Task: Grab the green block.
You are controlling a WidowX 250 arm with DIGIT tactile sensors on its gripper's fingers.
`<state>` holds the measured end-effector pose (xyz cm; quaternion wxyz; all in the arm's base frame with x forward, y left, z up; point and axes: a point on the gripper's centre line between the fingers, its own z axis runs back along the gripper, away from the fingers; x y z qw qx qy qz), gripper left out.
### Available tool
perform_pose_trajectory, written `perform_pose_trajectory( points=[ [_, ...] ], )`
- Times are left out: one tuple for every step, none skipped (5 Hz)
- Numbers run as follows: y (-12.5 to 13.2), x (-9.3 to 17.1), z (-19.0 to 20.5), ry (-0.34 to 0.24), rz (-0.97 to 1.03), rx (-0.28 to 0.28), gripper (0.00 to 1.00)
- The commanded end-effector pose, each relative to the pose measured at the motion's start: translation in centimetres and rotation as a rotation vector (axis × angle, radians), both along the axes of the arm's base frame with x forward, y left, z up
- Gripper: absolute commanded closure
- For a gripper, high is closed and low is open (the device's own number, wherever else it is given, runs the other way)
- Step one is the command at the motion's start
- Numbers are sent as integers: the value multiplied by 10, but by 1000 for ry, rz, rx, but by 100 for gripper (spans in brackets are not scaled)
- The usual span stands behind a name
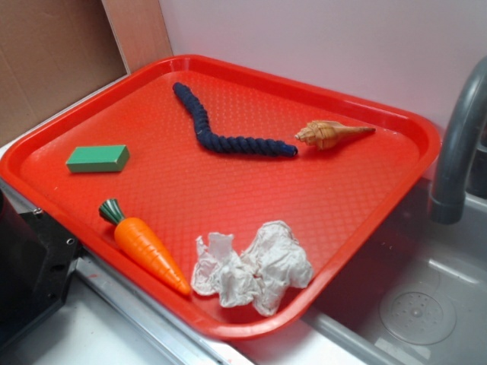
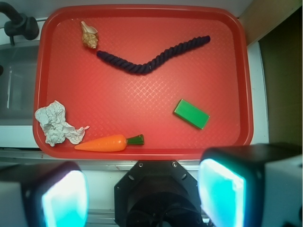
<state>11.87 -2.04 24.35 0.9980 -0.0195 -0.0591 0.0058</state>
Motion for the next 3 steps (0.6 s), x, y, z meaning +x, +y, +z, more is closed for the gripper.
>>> perform_pose_trajectory(
  points=[
    [0, 0, 0, 0, 0, 0, 0],
    [12, -5, -3, -28, -61, 17, 0],
    [29, -12, -13, -51, -130, 32, 0]
  ],
)
